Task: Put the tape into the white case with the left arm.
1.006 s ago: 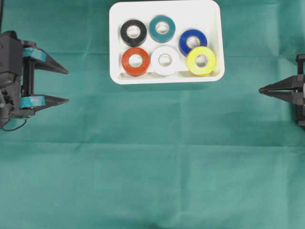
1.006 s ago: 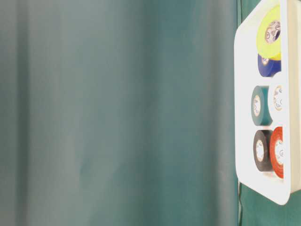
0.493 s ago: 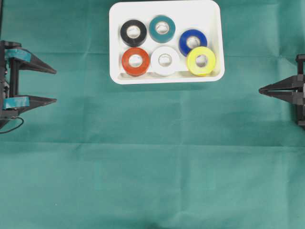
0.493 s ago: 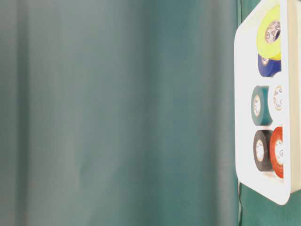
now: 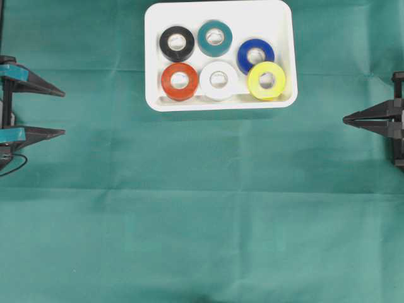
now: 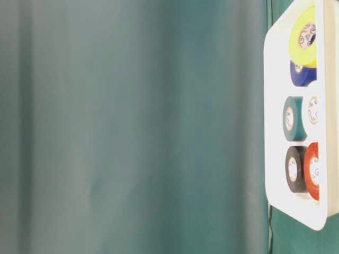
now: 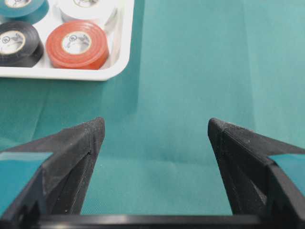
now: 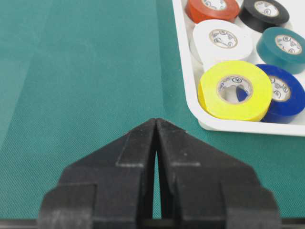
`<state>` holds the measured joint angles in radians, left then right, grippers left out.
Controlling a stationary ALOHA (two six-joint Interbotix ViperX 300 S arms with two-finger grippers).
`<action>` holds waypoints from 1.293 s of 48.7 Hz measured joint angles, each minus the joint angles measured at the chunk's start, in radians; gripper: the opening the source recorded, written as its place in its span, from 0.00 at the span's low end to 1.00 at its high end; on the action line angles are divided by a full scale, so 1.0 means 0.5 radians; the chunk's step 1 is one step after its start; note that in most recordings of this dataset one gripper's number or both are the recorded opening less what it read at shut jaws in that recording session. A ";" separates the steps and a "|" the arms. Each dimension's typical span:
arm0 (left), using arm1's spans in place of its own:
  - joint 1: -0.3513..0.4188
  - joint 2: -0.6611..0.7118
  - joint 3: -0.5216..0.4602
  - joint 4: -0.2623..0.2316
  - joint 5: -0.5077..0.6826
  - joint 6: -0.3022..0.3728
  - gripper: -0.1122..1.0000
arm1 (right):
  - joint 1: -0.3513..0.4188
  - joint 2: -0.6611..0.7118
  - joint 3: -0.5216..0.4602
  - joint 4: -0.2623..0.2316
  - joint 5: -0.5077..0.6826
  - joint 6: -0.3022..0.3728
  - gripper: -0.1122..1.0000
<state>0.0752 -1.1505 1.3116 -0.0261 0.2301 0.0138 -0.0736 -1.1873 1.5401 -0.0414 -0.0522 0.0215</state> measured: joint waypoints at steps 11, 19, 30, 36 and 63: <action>0.000 -0.071 0.025 0.003 0.028 -0.003 0.90 | 0.000 0.000 0.000 0.000 0.003 0.000 0.02; -0.003 -0.107 0.043 0.003 0.025 -0.003 0.90 | 0.000 0.000 0.000 0.000 0.000 0.000 0.02; 0.000 -0.141 0.129 0.003 -0.055 -0.003 0.90 | 0.000 0.000 0.000 0.000 0.000 0.000 0.02; 0.000 -0.166 0.175 0.003 -0.126 0.003 0.90 | 0.000 0.000 0.000 0.000 -0.003 0.000 0.02; -0.003 -0.270 0.304 0.000 -0.270 0.000 0.89 | 0.000 0.000 0.000 0.000 -0.003 0.000 0.02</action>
<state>0.0736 -1.2855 1.4634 -0.0261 0.0951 0.0138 -0.0736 -1.1873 1.5401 -0.0414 -0.0537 0.0215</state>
